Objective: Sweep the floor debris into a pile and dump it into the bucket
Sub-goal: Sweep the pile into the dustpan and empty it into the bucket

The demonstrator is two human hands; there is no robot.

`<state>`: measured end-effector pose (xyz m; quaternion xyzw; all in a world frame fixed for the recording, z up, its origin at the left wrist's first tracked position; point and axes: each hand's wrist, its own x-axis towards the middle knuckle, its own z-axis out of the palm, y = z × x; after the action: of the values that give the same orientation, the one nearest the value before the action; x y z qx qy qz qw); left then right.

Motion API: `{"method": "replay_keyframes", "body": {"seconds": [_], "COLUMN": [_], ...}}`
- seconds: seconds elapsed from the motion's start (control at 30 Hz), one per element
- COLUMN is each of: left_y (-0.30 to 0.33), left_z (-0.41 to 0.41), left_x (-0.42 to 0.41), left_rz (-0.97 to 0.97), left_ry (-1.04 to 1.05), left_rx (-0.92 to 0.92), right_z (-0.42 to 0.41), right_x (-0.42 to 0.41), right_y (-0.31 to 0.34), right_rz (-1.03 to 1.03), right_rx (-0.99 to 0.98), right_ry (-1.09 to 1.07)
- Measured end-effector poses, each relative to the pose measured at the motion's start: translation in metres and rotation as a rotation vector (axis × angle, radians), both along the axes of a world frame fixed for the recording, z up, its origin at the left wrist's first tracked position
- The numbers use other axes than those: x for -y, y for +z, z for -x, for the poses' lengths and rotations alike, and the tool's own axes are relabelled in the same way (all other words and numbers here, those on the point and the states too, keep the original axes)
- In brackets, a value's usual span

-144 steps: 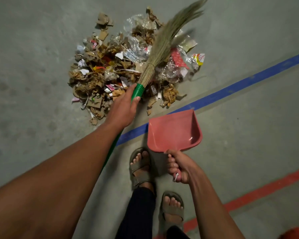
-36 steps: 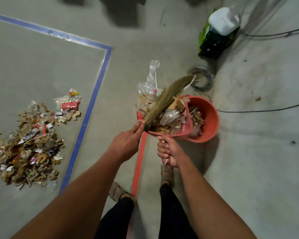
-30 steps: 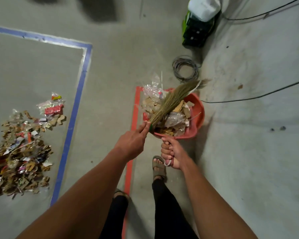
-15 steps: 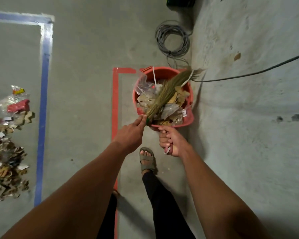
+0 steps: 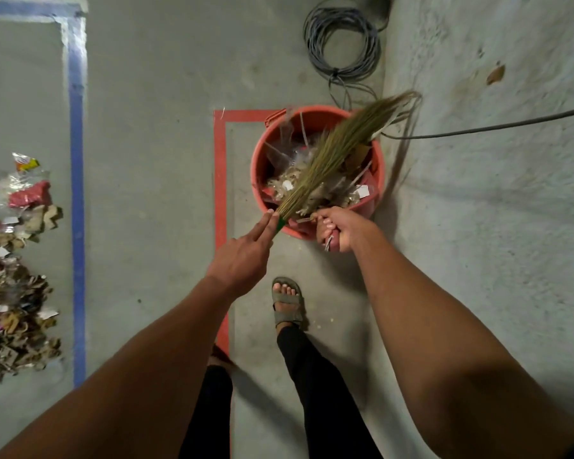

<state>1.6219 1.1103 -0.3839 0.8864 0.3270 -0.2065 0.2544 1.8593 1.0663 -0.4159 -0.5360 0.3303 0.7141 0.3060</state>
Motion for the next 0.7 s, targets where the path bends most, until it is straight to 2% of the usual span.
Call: {"method": "replay_keyframes", "body": {"seconds": [0.1,0.33,0.43,0.53,0.7], "left_y": [0.011,0.028,0.034,0.041,0.049], "left_z": [0.0,0.0,0.003,0.008,0.018], "left_x": [-0.003,-0.006,-0.008,-0.009,-0.013], "left_rz": [-0.016,-0.028,-0.022,-0.01,0.011], "left_ry": [-0.004,0.039,0.073,0.101,0.18], "left_rx": [0.005,0.095,0.121,0.139,0.173], "right_z": [-0.007,-0.025,-0.039,-0.051,-0.058], "right_x": [-0.004,0.007,0.008,0.005,0.003], "right_y": [0.003,0.031,0.055,0.073,0.087], "right_rz": [0.054,0.137,0.14,0.109,0.103], "right_rx": [0.069,0.295,0.373,0.435,0.569], "right_ry": [0.158,0.723,0.879,1.159,1.329]}}
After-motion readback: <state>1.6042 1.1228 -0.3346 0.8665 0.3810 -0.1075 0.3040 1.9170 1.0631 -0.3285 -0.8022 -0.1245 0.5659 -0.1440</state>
